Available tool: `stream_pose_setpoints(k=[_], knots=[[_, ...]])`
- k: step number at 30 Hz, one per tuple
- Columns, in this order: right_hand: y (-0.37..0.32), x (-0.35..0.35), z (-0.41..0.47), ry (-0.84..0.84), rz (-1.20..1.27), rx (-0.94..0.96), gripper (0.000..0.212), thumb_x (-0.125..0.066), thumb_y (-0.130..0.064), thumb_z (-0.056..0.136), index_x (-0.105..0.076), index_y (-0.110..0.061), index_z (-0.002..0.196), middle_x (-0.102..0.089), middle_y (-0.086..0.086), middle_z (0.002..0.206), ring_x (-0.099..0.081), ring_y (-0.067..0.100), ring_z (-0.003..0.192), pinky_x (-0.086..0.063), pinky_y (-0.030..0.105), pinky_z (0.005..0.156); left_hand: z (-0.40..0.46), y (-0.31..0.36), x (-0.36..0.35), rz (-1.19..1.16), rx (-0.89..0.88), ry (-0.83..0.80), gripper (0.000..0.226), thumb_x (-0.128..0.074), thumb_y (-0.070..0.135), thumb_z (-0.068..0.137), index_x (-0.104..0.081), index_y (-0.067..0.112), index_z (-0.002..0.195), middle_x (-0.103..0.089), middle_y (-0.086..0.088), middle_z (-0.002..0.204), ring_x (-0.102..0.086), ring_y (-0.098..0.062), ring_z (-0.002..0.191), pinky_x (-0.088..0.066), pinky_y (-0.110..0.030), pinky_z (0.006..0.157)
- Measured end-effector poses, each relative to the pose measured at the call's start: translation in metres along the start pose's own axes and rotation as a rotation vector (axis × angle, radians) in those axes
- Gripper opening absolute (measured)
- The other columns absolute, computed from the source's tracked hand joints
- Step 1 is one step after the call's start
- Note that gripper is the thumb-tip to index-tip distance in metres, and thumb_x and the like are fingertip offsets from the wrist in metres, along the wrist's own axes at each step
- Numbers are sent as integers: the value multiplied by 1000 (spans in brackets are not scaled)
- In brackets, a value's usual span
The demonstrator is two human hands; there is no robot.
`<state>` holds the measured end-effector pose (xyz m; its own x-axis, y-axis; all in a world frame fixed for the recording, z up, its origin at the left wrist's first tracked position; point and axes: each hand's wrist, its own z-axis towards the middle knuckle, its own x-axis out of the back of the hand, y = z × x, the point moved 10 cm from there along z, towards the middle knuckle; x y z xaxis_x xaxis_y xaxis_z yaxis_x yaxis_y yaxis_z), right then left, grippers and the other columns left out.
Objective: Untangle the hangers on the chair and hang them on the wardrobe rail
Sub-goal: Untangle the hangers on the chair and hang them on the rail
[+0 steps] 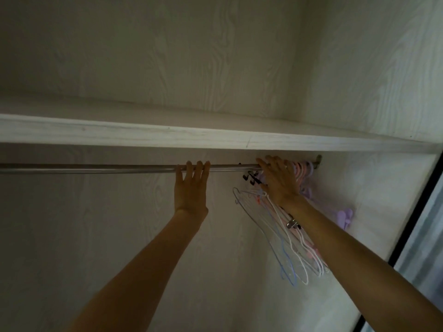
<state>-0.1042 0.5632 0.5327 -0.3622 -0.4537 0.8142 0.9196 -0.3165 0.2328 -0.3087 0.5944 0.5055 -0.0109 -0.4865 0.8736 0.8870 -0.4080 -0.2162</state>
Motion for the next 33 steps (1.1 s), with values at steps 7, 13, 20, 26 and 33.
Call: stream_pose_setpoints(k=[7, 13, 20, 26, 33], knots=[[-19, 40, -70, 203, 68, 60, 80, -75, 0, 59, -46, -7, 133, -53, 17, 131, -52, 36, 117, -44, 47, 97, -18, -11, 9, -236, -158, 282, 102, -67, 20, 76, 5, 18, 149, 0, -4, 159, 1, -26, 147, 15, -41, 117], [-16, 30, -202, 118, 57, 24, 60, -65, -8, 69, -49, -22, 126, -54, -1, 122, -51, 20, 112, -42, 32, 95, -97, 56, -27, -389, -456, 378, 73, -80, 18, 53, -61, 10, 123, -56, -7, 133, -53, -25, 122, -32, -43, 109], [43, 3, -383, -172, 92, -277, 45, -67, -12, 73, -58, -16, 117, -65, 3, 109, -64, 23, 92, -52, 32, 73, -185, 165, -85, -530, -534, -383, 31, -48, 34, 91, -57, 27, 119, -62, 2, 122, -59, -21, 112, -43, -27, 92], [116, -10, -567, -439, 156, -642, 41, -64, -12, 77, -61, -12, 118, -63, 10, 114, -62, 32, 100, -50, 37, 79, -287, 285, -91, -580, -660, -693, 35, -49, 35, 92, -53, 23, 124, -56, -1, 129, -53, -22, 118, -39, -25, 97], [176, -49, -744, -712, 239, -999, 37, -49, -21, 91, -49, -21, 127, -52, 1, 129, -46, 19, 124, -39, 29, 93, -407, 417, -128, -633, -586, -1143, 49, -58, 42, 74, -59, 18, 116, -63, 0, 119, -62, -19, 107, -48, -28, 95]])
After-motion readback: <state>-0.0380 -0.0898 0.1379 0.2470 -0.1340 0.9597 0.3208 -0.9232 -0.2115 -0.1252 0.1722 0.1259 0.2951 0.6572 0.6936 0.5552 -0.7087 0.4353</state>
